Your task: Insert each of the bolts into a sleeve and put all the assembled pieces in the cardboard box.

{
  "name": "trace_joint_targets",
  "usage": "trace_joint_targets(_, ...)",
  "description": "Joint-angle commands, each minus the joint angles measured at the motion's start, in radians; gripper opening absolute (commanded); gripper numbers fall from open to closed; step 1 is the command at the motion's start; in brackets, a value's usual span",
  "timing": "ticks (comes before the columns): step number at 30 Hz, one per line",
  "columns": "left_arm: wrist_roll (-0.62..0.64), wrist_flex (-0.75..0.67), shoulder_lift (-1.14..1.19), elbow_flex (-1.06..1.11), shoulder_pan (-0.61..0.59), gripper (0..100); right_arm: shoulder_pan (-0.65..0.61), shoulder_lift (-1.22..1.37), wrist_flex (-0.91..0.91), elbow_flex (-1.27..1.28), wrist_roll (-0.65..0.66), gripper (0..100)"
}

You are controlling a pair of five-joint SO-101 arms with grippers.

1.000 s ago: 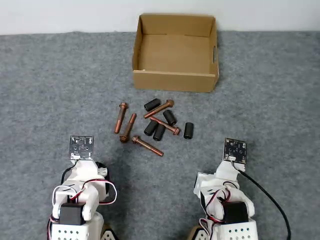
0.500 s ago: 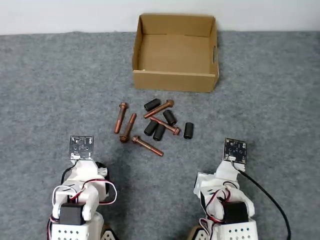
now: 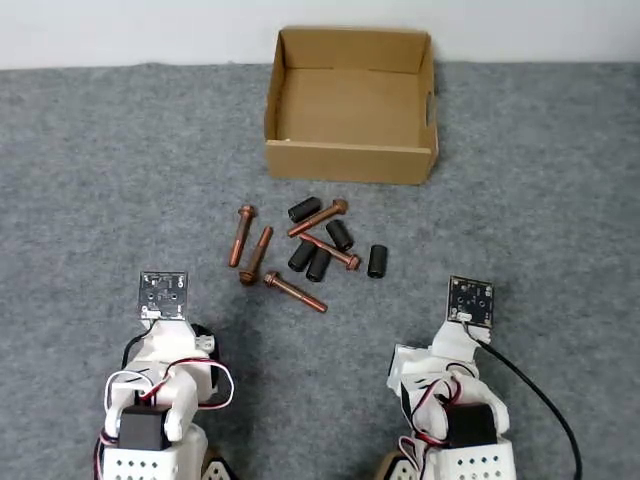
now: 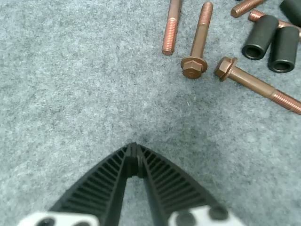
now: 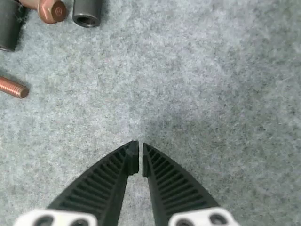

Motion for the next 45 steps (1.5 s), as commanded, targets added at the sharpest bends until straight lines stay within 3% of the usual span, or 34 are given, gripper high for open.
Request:
trace_joint_targets(1,-0.002,0.008,-0.009,-0.008,-0.003,1,-0.070,-0.008,0.002,0.012,-0.006,1.4)
trace_joint_targets(7,-0.002,0.008,-0.009,-0.008,-0.003,1,-0.220,-0.008,0.004,0.012,-0.006,1.5)
trace_joint_targets(11,-0.002,0.008,-0.009,-0.008,-0.003,1,-0.222,-0.008,-0.025,0.011,-0.002,3.7)
trace_joint_targets(17,-0.002,0.008,-0.009,-0.008,-0.003,1,-0.021,-0.010,-0.097,-0.040,0.235,32.5)
trace_joint_targets(20,-0.002,0.008,-0.009,-0.008,-0.003,1,0.028,-0.010,-0.127,-0.095,0.204,38.2)
trace_joint_targets(23,-0.002,0.008,-0.009,-0.008,-0.003,1,0.087,-0.008,-0.139,-0.183,0.167,29.6)
trace_joint_targets(27,-0.002,0.008,-0.009,-0.008,-0.003,1,0.111,0.002,-0.142,-0.344,0.178,0.2)
trace_joint_targets(30,-0.002,0.008,-0.009,-0.008,-0.003,1,0.107,0.004,-0.140,-0.422,0.222,6.5)
trace_joint_targets(33,-0.002,0.008,-0.009,-0.008,-0.003,1,0.107,0.004,-0.140,-0.457,0.245,0.9)
trace_joint_targets(40,-0.002,0.008,-0.009,-0.008,-0.003,1,0.107,0.019,-0.170,-0.496,0.310,0.8)
trace_joint_targets(45,-0.002,0.008,-0.009,-0.008,-0.003,1,0.107,0.272,-0.211,-0.671,0.305,0.8)
